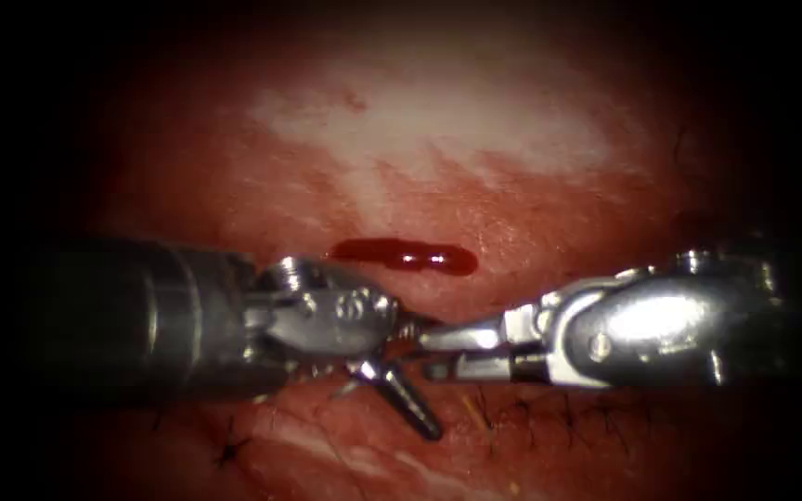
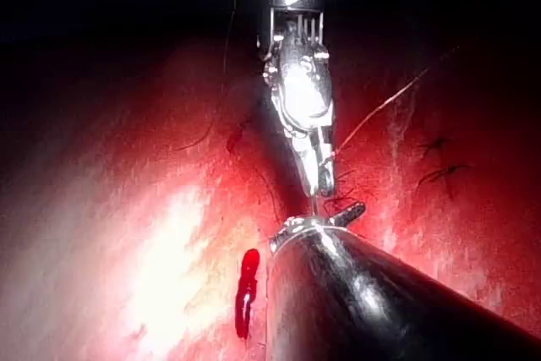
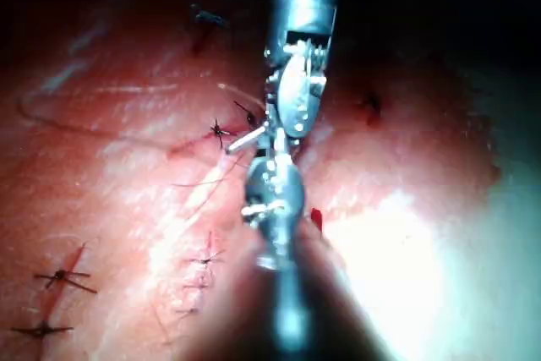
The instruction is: Wound Closure
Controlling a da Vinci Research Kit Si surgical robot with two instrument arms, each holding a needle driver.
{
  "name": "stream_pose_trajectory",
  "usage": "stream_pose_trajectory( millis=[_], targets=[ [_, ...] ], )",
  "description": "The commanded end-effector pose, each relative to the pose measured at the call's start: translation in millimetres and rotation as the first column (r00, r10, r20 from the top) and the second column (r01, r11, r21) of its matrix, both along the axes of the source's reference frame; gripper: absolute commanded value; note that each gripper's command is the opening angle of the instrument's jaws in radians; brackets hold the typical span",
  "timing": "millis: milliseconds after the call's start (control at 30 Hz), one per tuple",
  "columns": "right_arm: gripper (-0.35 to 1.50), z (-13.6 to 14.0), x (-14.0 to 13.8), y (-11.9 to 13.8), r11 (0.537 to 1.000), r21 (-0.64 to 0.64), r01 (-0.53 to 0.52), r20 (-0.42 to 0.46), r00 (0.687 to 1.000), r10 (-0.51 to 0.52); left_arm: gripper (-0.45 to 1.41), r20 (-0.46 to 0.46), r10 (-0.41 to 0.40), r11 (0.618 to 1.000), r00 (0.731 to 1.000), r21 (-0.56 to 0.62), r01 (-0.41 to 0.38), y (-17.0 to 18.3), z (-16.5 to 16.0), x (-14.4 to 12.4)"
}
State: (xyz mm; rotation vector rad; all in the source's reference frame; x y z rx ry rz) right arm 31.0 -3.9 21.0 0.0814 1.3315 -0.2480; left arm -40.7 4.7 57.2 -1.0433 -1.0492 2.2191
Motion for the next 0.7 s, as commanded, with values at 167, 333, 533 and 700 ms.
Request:
stream_pose_trajectory(
  millis=[167,333,533,700],
  targets=[
    [-0.35,-0.1,0.8,-0.8,0.999,-0.032,0.033,0.01,0.999,-0.032,-0.13,-0.04,0.003,0.999,0.999,0.044,-0.001,-0.3,0.5,0.0],
    [-0.35,-0.2,0.9,-1.0,0.999,-0.032,0.035,0.011,0.999,-0.035,-0.3,-0.057,-0.01,0.996,0.998,0.083,0.014,-0.4,0.4,0.2],
    [-0.35,-0.3,1.0,-1.2,0.998,-0.03,0.052,0.024,0.998,-0.051,-0.45,-0.075,-0.023,0.993,0.997,0.114,0.031,-0.2,0.1,0.4],
    [-0.08,-0.5,1.4,-1.3,0.999,0.04,0.008,0.103,0.995,-0.012,-0.45,-0.07,-0.093,0.984,0.993,0.144,0.102,0.3,-0.2,0.5]
  ],
)
